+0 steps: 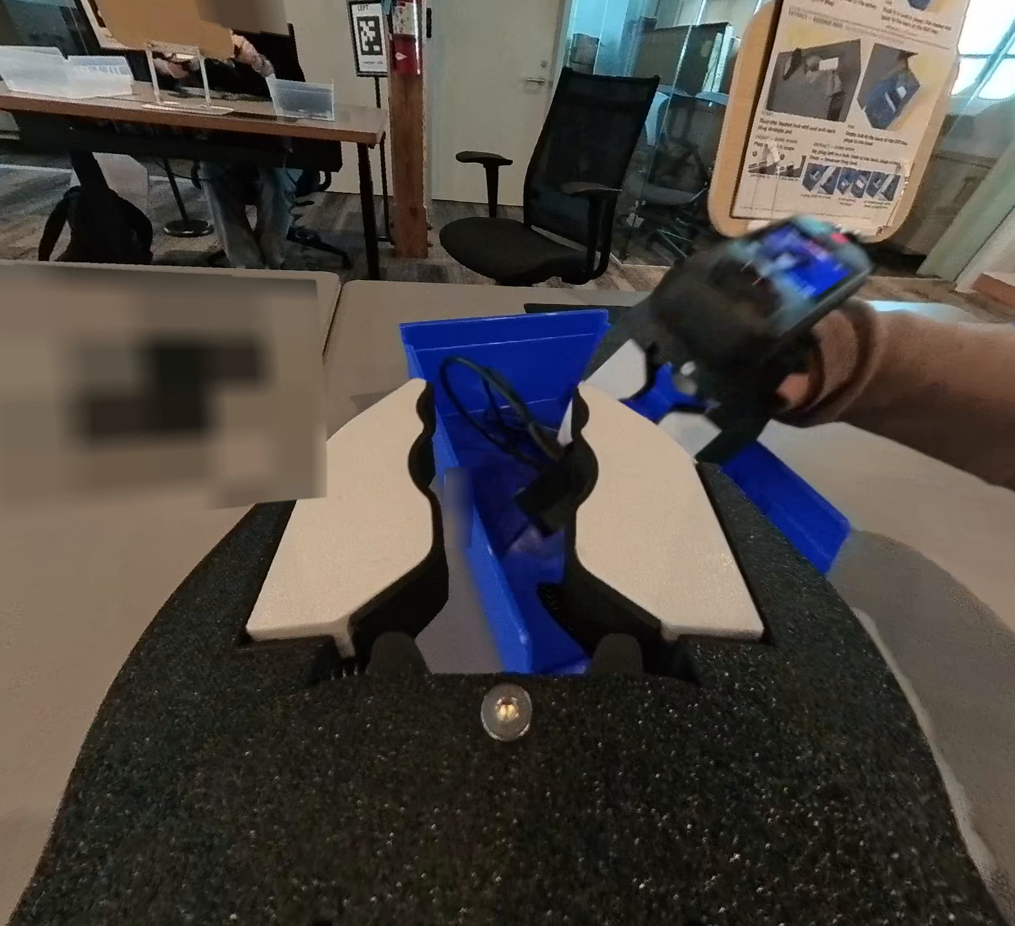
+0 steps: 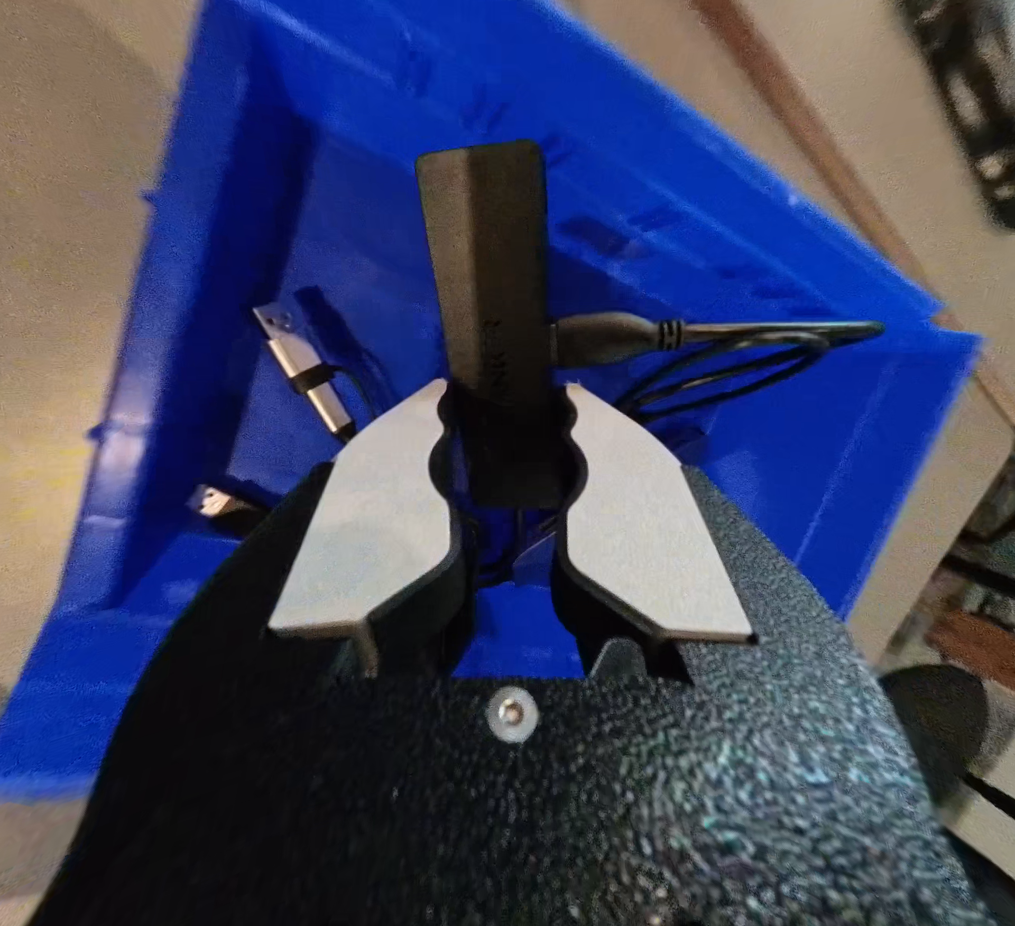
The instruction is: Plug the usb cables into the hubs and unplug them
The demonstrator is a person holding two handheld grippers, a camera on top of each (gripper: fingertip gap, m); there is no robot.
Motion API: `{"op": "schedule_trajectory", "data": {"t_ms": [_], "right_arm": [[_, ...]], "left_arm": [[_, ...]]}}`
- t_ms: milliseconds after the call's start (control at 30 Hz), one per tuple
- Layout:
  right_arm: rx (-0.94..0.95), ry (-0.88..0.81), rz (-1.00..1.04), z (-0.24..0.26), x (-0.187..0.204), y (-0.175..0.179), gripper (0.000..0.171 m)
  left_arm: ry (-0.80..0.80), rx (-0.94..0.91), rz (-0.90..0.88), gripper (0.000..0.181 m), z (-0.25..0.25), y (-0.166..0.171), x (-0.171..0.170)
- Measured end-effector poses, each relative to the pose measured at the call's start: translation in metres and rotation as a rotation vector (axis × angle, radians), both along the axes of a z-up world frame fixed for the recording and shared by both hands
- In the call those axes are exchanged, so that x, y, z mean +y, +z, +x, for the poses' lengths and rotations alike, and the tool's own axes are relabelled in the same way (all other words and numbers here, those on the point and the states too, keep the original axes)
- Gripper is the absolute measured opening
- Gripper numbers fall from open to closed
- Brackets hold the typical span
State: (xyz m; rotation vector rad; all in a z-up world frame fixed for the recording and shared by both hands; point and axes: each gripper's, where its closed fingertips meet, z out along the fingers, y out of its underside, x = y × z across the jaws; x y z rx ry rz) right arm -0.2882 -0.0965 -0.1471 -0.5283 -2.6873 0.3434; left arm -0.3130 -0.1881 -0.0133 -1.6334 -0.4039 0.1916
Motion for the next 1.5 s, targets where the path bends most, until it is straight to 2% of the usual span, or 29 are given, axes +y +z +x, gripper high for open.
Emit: {"op": "schedule_trajectory", "data": {"t_ms": [67,300,433,500,633,700,767,867,1000,1167,1200,1233,1333,1433,1500], "right_arm": [[0.059,0.016,-0.122,0.011,-0.001,0.027,0.035],[0.262,0.079,-0.692,0.050,0.000,0.126,0.034],[0.428,0.060,-0.978,0.059,0.012,0.184,0.034],[0.581,0.057,-1.004,0.070,0.023,0.211,0.034],[0.884,0.001,-0.823,0.103,0.044,0.243,0.034],[1.012,-0.038,-0.713,0.122,0.056,0.254,0.034],[1.114,-0.067,-0.608,0.141,0.066,0.261,0.034],[1.203,-0.107,-0.456,0.164,0.078,0.260,0.034],[1.284,-0.148,-0.295,0.196,0.095,0.253,0.033],[1.332,-0.180,-0.086,0.229,0.115,0.241,0.033],[1.345,-0.186,-0.021,0.234,0.119,0.238,0.033],[1.359,-0.190,0.037,0.238,0.123,0.235,0.033],[1.377,-0.189,0.124,0.250,0.132,0.227,0.033],[1.311,-0.125,0.104,0.264,0.139,0.213,0.035],[1.245,-0.131,0.072,0.277,0.151,0.203,0.043]], "left_arm": [[-0.021,0.011,0.018,0.051,0.005,0.005,0.001],[-0.196,0.080,0.118,0.090,0.051,0.034,0.024],[-0.263,0.156,0.129,0.093,0.083,0.045,0.043],[-0.297,0.196,0.143,0.092,0.101,0.050,0.055],[-0.377,0.245,0.193,0.078,0.144,0.060,0.085],[-0.368,0.267,0.203,0.071,0.156,0.065,0.104],[-0.395,0.270,0.255,0.069,0.170,0.076,0.124],[-0.521,0.216,0.354,0.067,0.204,0.096,0.152],[-0.639,0.173,0.384,0.059,0.236,0.106,0.185],[-0.774,0.224,0.387,0.027,0.276,0.104,0.208],[-0.774,0.251,0.366,0.015,0.280,0.100,0.213],[-0.751,0.285,0.352,0.012,0.282,0.097,0.218],[-0.772,0.326,0.324,0.012,0.293,0.088,0.227],[-0.841,0.310,0.270,0.011,0.301,0.076,0.233],[-0.843,0.326,0.208,0.011,0.296,0.066,0.240]]}}
